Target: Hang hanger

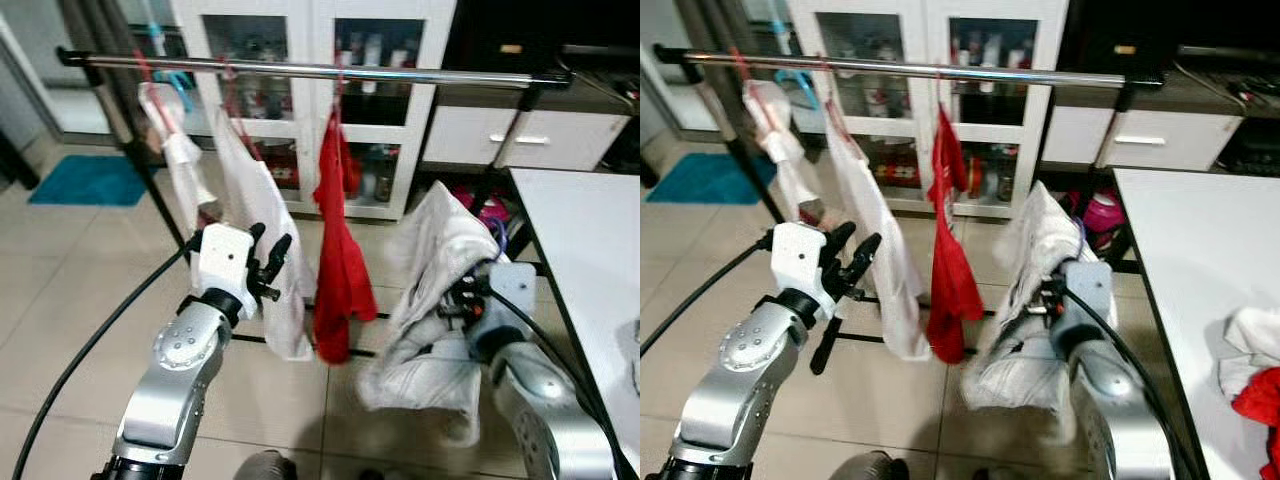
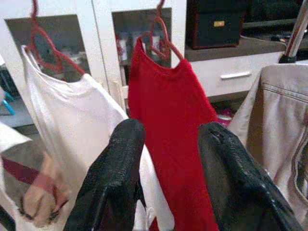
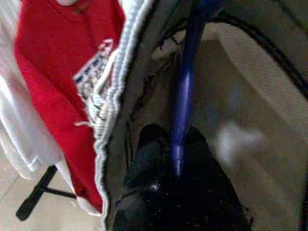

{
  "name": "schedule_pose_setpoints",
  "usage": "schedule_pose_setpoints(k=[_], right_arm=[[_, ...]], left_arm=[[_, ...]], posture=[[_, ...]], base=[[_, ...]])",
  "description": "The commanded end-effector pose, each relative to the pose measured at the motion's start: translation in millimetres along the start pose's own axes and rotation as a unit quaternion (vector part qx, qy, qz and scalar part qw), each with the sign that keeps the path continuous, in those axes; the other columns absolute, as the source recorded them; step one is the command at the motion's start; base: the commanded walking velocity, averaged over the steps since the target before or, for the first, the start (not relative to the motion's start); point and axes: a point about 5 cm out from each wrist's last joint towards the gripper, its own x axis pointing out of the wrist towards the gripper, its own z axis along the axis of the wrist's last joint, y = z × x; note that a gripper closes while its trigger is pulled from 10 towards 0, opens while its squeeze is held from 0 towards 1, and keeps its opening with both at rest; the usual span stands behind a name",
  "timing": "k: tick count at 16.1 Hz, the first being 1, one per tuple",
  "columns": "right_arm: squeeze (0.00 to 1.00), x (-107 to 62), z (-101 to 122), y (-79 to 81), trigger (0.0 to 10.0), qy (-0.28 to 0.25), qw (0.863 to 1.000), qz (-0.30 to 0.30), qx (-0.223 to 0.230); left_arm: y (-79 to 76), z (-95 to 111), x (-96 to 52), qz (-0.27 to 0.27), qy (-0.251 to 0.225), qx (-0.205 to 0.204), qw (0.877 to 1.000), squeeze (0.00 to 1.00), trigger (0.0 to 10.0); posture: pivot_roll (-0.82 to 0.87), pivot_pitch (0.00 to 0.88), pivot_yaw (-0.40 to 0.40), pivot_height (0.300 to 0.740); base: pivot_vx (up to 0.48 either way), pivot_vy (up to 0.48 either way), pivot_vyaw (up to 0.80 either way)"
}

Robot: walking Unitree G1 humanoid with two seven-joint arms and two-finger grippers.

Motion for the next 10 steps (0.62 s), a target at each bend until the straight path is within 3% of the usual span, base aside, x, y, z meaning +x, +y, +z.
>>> schedule_pose_setpoints(k=[1,3,10], right_arm=[[0.00,1.8,11.2,0.4,10.0,-0.024,1.000,-0.007,-0.013],[0.00,3.4,11.6,1.6,10.0,-0.025,0.999,-0.012,-0.020],[0.00,7.2,16.6,-6.9,10.0,-0.035,0.998,-0.042,-0.028]], left_arm=[[0.3,1.7,0.0,-0.003,-0.004,-0.002,1.000,0.00,10.0],[-0.4,0.7,-0.7,-0.008,0.001,-0.004,1.000,0.00,10.0],[0.1,-1.2,-3.2,-0.018,0.006,0.003,1.000,0.00,10.0]], posture=[[0.07,0.043,0.042,0.740],[0.08,0.042,0.042,0.740],[0.08,0.049,0.040,0.740]], base=[[0.300,0.000,0.80],[0.338,0.000,0.80],[0.341,0.000,0.00]])
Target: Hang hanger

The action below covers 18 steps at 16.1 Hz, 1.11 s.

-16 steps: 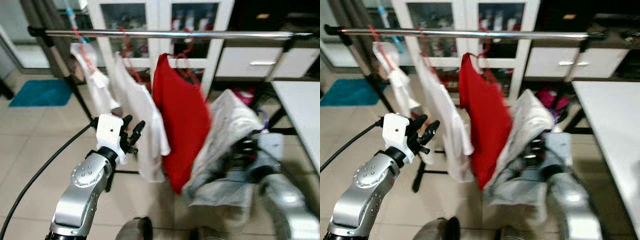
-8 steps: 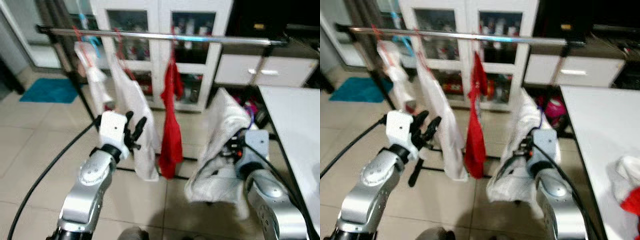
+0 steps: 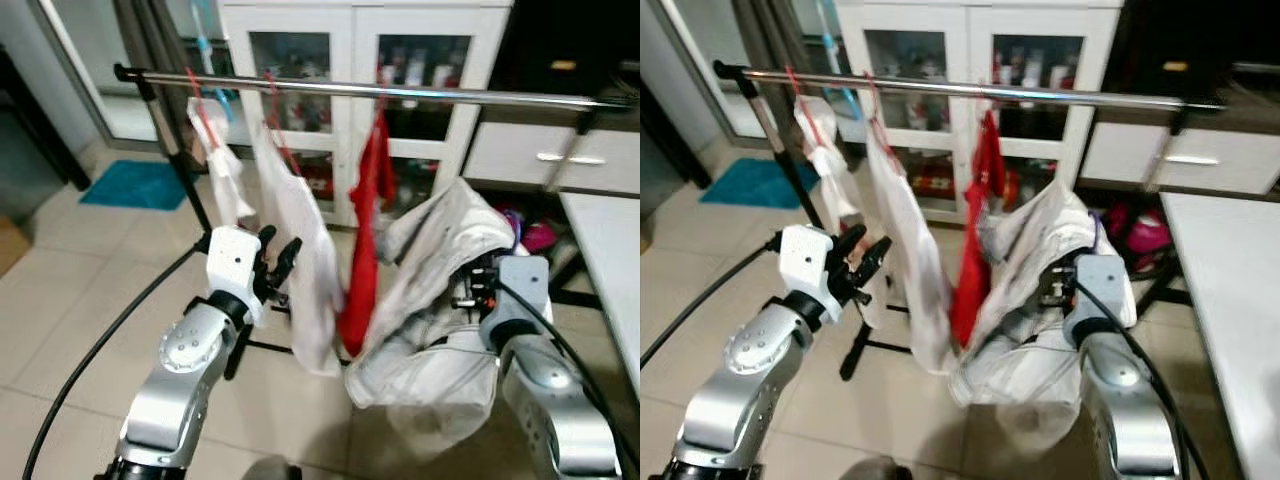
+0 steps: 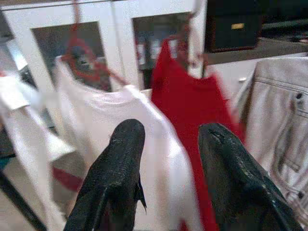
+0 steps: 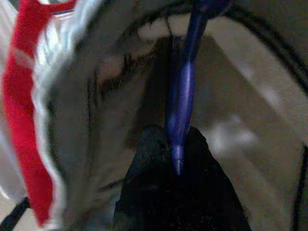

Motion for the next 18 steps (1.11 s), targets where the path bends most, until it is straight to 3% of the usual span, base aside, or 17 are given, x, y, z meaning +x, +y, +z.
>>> schedule_pose_setpoints(k=[1,9,12,17,18], right_arm=[[0.00,1.7,16.7,2.4,10.0,-0.039,0.999,0.005,-0.003],[0.00,3.4,17.4,-0.3,10.0,-0.043,0.999,0.000,-0.009],[0.00,9.2,28.0,-10.3,10.0,-0.066,0.997,-0.017,-0.035],[0.00,31.7,49.6,-25.0,10.0,-0.089,0.995,-0.039,-0.027],[0.00,38.0,55.5,-29.6,10.0,-0.095,0.994,-0.047,-0.022]], left_arm=[[2.5,-0.5,-1.7,0.000,0.004,0.002,1.000,0.00,10.0],[2.2,0.0,-0.8,-0.013,0.004,0.007,1.000,0.00,10.0],[2.4,2.1,1.7,-0.015,-0.001,0.011,1.000,0.00,10.0],[-7.4,10.5,1.2,-0.082,-0.022,0.011,0.996,0.00,10.0],[-11.6,15.1,2.5,-0.117,-0.027,0.021,0.993,0.00,10.0]], posture=[[0.08,0.049,0.039,0.740],[0.09,0.037,0.044,0.740],[0.09,0.025,0.041,0.740],[0.11,0.024,0.042,0.740],[0.12,0.032,0.044,0.740]], base=[[0.341,0.000,0.00],[0.342,0.000,0.00],[0.344,0.000,0.00],[0.065,0.000,0.00],[0.000,0.000,0.00]])
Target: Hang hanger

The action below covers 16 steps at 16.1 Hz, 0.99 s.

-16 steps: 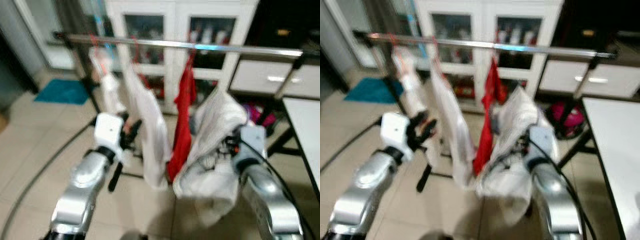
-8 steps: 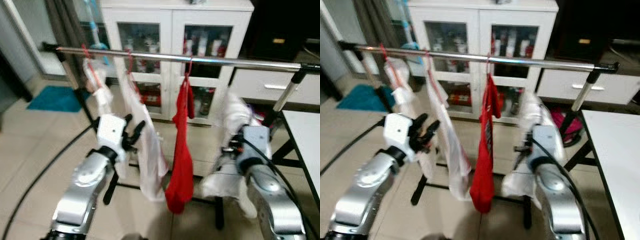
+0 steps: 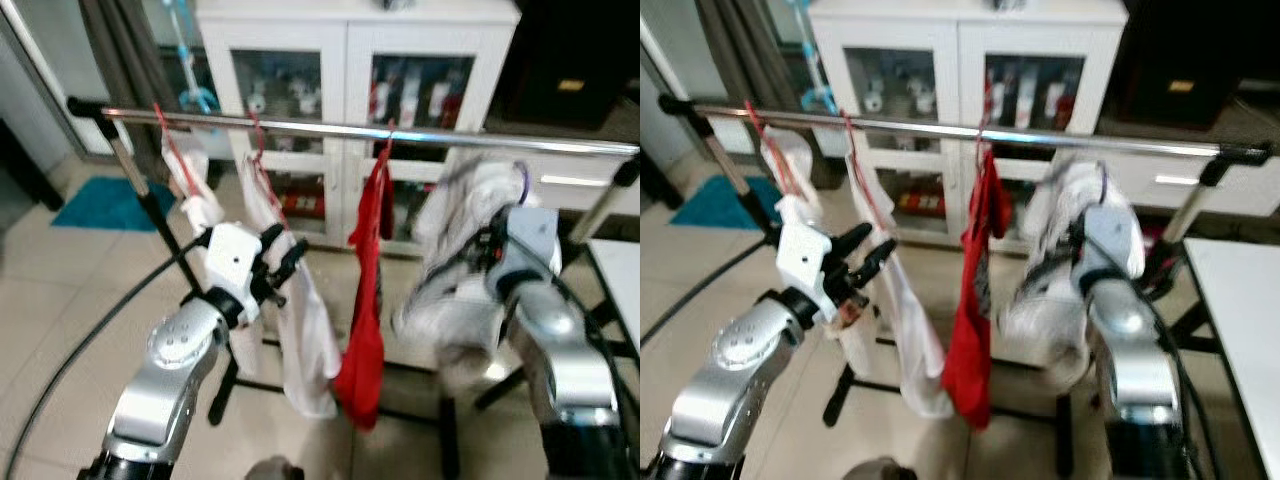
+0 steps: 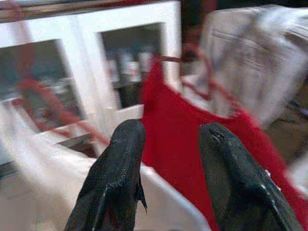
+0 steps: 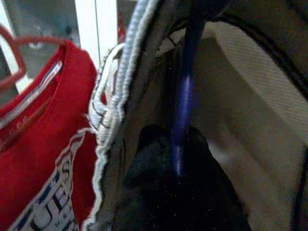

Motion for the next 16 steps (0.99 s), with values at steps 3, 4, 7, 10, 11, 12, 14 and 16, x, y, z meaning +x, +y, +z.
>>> schedule_pose_setpoints(k=[3,4,7,10,11,12,14,16], right_arm=[[0.00,21.9,23.1,-18.5,10.0,-0.042,0.999,-0.028,0.011],[0.00,35.2,30.1,-19.6,10.0,-0.039,0.999,-0.027,0.015],[0.00,56.1,39.8,-22.2,10.0,-0.026,0.998,-0.037,0.048],[0.00,76.2,54.6,-26.5,10.0,-0.028,0.996,-0.043,0.068],[0.00,82.1,56.0,-25.7,10.0,-0.015,0.998,-0.034,0.057],[0.00,86.5,56.8,-24.2,10.0,-0.001,0.998,-0.024,0.052],[0.00,92.6,54.9,-22.2,10.0,0.027,0.998,-0.008,0.049],[0.00,95.9,52.0,-22.6,10.0,0.050,0.998,-0.001,0.048]], left_arm=[[-12.3,21.0,9.7,-0.089,-0.022,0.015,0.996,0.00,10.0],[-14.9,26.5,12.2,-0.116,-0.024,0.022,0.993,0.00,10.0],[-23.1,32.2,13.9,-0.170,-0.018,0.041,0.984,0.00,10.0],[-27.3,37.6,12.0,-0.190,-0.017,0.038,0.981,0.00,10.0],[-29.4,36.9,10.3,-0.200,-0.012,0.037,0.979,0.00,10.0],[-31.8,37.2,8.4,-0.211,-0.010,0.031,0.977,0.00,10.0],[-35.4,40.7,5.2,-0.229,-0.013,0.021,0.973,0.00,10.0],[-37.1,42.2,4.4,-0.234,-0.012,0.019,0.972,0.00,10.0]], posture=[[0.12,0.043,0.058,0.740],[0.12,0.049,0.063,0.740],[0.13,0.064,0.066,0.740],[0.13,0.091,0.057,0.740],[0.14,0.099,0.054,0.740],[0.14,0.103,0.052,0.740],[0.14,0.115,0.050,0.740],[0.15,0.120,0.051,0.740]], base=[[0.000,0.000,0.00],[0.000,0.000,0.00],[0.000,0.000,0.00],[0.000,0.000,0.00],[0.000,0.000,0.00],[0.000,0.000,0.00],[0.000,0.000,0.00],[0.000,0.000,0.00]])
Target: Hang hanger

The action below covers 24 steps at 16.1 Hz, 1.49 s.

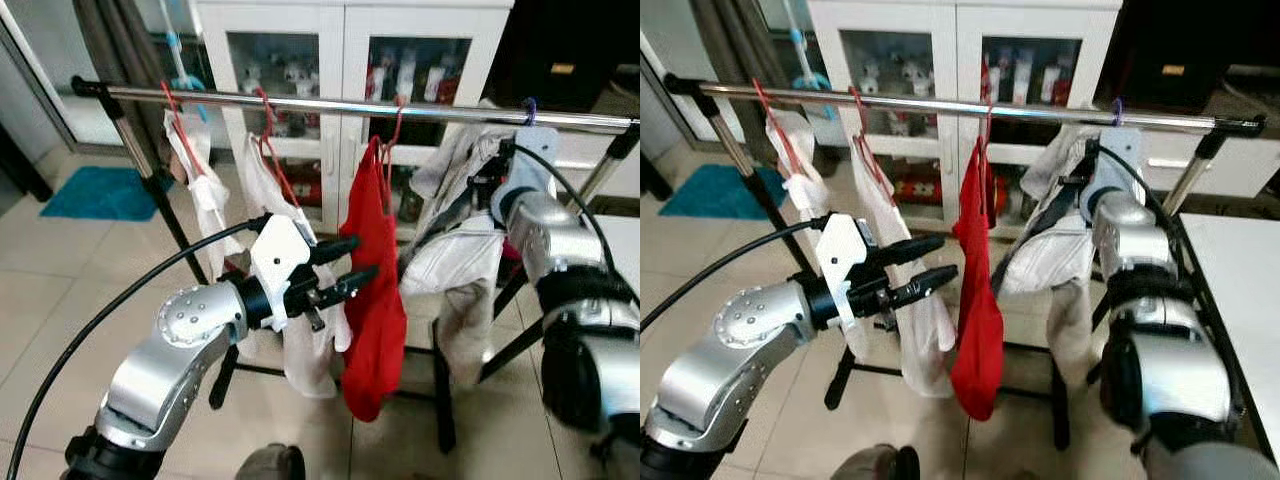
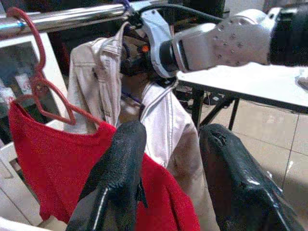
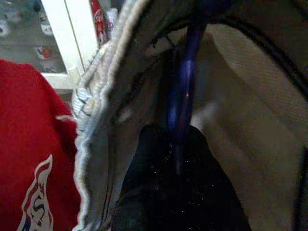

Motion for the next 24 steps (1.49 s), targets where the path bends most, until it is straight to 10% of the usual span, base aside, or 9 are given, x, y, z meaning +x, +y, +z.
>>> schedule_pose_setpoints(k=[1,6,7,8,17,21,24], right_arm=[[0.00,1.7,11.7,-2.6,10.0,-0.013,1.000,0.001,0.000],[0.00,4.5,12.5,-7.3,10.0,0.010,1.000,-0.012,-0.002],[0.85,3.7,7.3,-8.4,10.0,0.008,1.000,-0.009,-0.001],[1.00,2.4,5.0,-9.9,10.0,-0.002,1.000,0.000,0.007],[1.00,-62.5,1.3,-0.3,10.0,-0.017,0.995,0.093,0.003],[1.00,-86.3,10.5,-5.2,10.0,-0.036,0.995,0.084,-0.044],[1.00,-86.4,17.6,15.3,10.0,-0.061,0.981,0.084,-0.162]], left_arm=[[-2.8,0.4,-1.0,-0.009,0.005,-0.002,1.000,0.00,10.0],[-4.3,1.3,-6.2,-0.008,0.017,-0.002,1.000,0.00,10.0],[-4.6,-0.3,-6.6,-0.006,0.018,-0.003,1.000,0.00,10.0],[-3.9,-1.3,-6.3,-0.003,0.020,-0.003,1.000,0.00,10.0],[-1.8,-14.6,-0.3,0.000,0.035,0.004,0.999,0.00,10.0],[4.9,-22.6,1.2,0.031,0.053,0.017,0.998,0.00,10.0],[11.0,-23.1,3.4,0.048,0.058,0.026,0.997,0.00,10.0]], posture=[[0.15,0.124,0.051,0.740],[0.16,0.136,0.041,0.740],[0.16,0.124,0.041,0.740],[0.15,0.115,0.046,0.740],[0.11,0.047,0.075,0.740],[0.10,0.033,0.074,0.740],[0.11,0.022,0.065,0.740]], base=[[0.000,0.000,0.00],[0.000,0.000,0.00],[0.000,0.000,0.00],[0.000,0.000,0.00],[0.000,0.000,0.00],[0.000,0.000,0.00],[0.000,0.000,0.00]])
